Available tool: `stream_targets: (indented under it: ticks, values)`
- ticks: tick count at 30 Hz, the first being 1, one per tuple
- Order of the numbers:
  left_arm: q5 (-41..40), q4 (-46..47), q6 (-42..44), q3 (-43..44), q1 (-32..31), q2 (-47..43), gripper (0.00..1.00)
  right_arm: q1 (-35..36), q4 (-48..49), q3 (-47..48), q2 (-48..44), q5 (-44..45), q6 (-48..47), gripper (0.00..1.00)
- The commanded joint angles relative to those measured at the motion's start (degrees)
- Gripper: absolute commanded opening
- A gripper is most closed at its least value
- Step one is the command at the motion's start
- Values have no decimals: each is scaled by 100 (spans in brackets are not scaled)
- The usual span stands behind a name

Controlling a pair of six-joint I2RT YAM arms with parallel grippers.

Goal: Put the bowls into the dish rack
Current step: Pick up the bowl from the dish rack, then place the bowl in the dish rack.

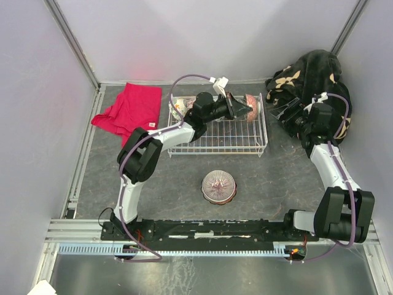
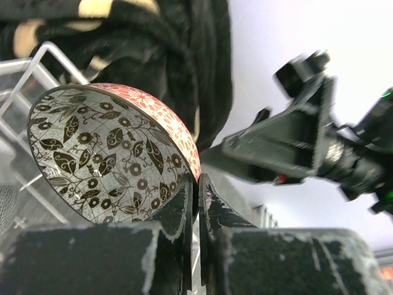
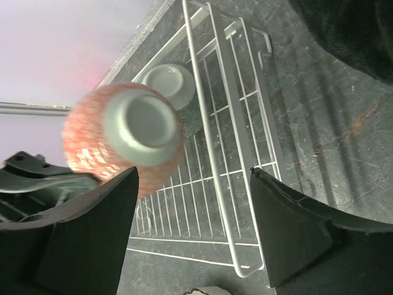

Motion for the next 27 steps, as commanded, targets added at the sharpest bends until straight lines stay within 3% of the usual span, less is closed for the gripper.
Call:
stream_targets:
  ticks: [1,14,27]
  values:
    - [146,2450,-1475,145,81,276,3,-18,297,265,65,277,-203,81]
    - [75,2630,-2890,890,207,1594,3,35,461,444,418,477,-194,81]
    - [291,1059,-2541,1324,332,1772,3,209,607,579,654,459,-108,81]
